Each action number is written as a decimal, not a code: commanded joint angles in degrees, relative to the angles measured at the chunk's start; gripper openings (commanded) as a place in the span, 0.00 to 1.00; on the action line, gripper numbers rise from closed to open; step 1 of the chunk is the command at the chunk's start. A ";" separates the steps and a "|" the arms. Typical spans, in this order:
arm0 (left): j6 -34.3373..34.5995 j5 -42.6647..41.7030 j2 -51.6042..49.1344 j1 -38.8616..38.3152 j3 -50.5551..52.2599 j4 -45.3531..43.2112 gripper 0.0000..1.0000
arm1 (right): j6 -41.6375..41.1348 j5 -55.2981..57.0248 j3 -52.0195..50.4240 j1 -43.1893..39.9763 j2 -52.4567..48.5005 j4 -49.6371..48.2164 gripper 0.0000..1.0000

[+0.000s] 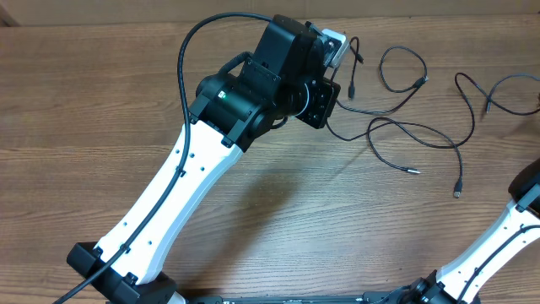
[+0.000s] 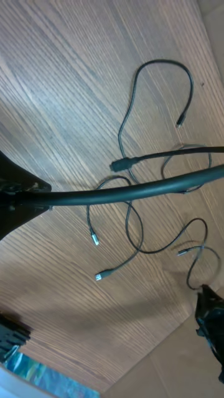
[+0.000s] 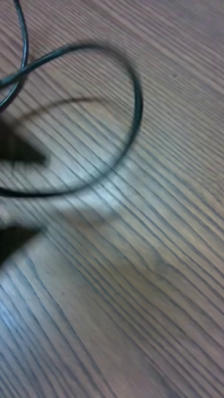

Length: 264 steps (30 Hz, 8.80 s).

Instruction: Untangle cables

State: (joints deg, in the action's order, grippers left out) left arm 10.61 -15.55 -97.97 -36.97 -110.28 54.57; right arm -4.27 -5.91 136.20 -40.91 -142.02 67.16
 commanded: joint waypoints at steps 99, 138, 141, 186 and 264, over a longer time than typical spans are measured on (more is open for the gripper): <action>1.22 -14.32 -6.16 13.09 -7.98 -2.71 0.04 | 27.87 -32.79 -80.37 47.65 52.52 -38.25 1.00; 10.58 -23.17 -6.16 13.20 -7.96 -7.58 0.04 | 23.28 -20.39 -79.14 49.51 52.98 -42.56 0.04; 8.72 -16.33 -6.16 13.66 -7.96 -5.57 0.04 | 21.16 -20.39 -77.00 46.42 54.55 -40.65 0.04; -2.99 -18.56 -28.17 -16.39 -7.96 -26.86 0.04 | -15.28 13.86 -48.43 -6.27 69.37 -1.44 0.04; -10.47 -0.74 -40.37 -0.17 -69.85 36.81 1.00 | -16.26 5.57 -57.51 2.78 52.28 -12.81 1.00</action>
State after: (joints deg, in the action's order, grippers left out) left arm 2.17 -19.88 -138.69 -36.71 -174.67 88.51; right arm -19.25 -3.73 80.31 -40.62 -88.73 58.30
